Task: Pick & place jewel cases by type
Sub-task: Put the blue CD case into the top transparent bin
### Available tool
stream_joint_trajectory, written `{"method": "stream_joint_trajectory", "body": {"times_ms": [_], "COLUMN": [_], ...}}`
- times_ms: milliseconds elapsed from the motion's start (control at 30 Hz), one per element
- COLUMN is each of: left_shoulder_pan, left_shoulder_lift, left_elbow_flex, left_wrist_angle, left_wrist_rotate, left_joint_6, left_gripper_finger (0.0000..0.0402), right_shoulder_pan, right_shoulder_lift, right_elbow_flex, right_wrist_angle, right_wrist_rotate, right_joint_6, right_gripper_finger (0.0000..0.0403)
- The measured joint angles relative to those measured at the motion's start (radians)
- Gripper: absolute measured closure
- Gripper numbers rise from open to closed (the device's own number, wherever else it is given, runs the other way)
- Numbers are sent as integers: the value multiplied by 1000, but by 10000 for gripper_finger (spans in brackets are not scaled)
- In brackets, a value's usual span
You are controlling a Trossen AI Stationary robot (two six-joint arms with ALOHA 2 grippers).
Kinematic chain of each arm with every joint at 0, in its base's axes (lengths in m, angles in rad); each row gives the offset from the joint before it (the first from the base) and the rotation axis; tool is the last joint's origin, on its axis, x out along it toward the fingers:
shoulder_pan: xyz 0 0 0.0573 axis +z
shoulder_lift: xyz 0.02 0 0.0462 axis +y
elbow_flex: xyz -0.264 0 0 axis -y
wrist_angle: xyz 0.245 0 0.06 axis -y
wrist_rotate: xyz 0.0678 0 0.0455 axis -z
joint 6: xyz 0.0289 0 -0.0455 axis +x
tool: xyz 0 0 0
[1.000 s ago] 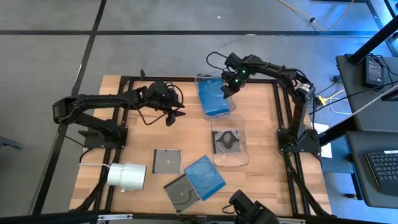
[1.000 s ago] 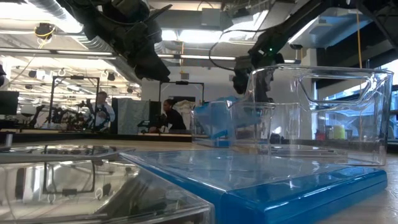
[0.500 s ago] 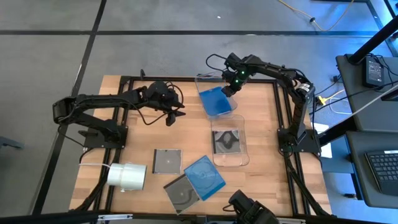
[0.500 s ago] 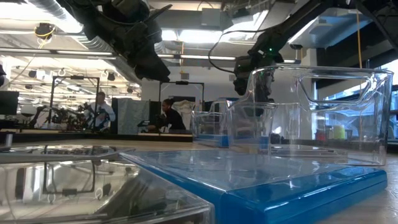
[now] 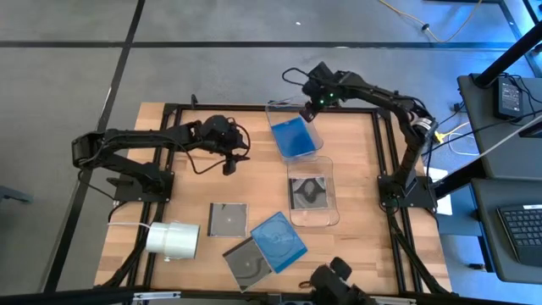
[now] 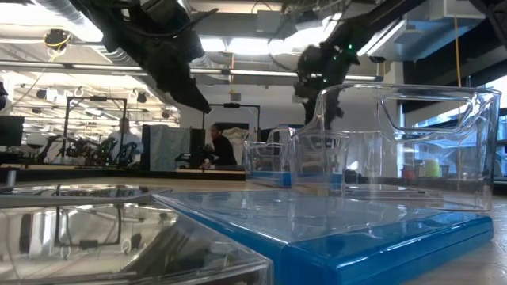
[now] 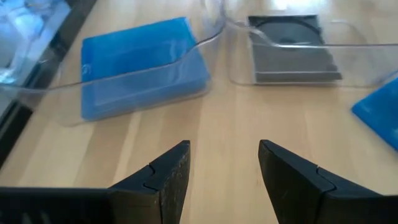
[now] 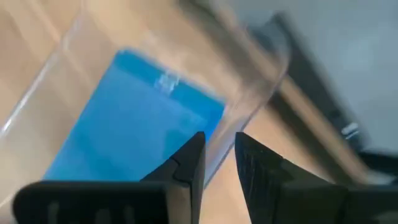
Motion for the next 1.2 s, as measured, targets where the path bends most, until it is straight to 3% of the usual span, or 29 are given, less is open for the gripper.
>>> {"method": "stream_joint_trajectory", "body": {"times_ms": [133, 467, 567, 733, 833, 1200], "left_shoulder_pan": [-34, -144, -177, -219, -243, -386], "left_shoulder_lift": [0, 0, 0, 0, 0, 16], "left_elbow_flex": [0, 0, 0, 0, 0, 1], "left_wrist_angle": [13, 23, 49, 89, 88, 91], "left_wrist_rotate": [3, 2, 3, 4, 4, 8], "left_joint_6": [-1, -3, 23, 50, 50, 39], "left_gripper_finger": [213, 214, 216, 217, 217, 213], "right_shoulder_pan": [85, 366, 470, 658, 774, 1143], "right_shoulder_lift": [-64, -220, -259, -337, -381, -393], "right_elbow_flex": [0, 0, -39, -148, -198, -241], "right_wrist_angle": [74, 77, 79, 79, 87, 110], "right_wrist_rotate": [125, 134, 218, 491, 593, 658], "right_joint_6": [-52, -81, -72, 46, 141, 321], "right_gripper_finger": [312, 311, 311, 311, 311, 311]}}
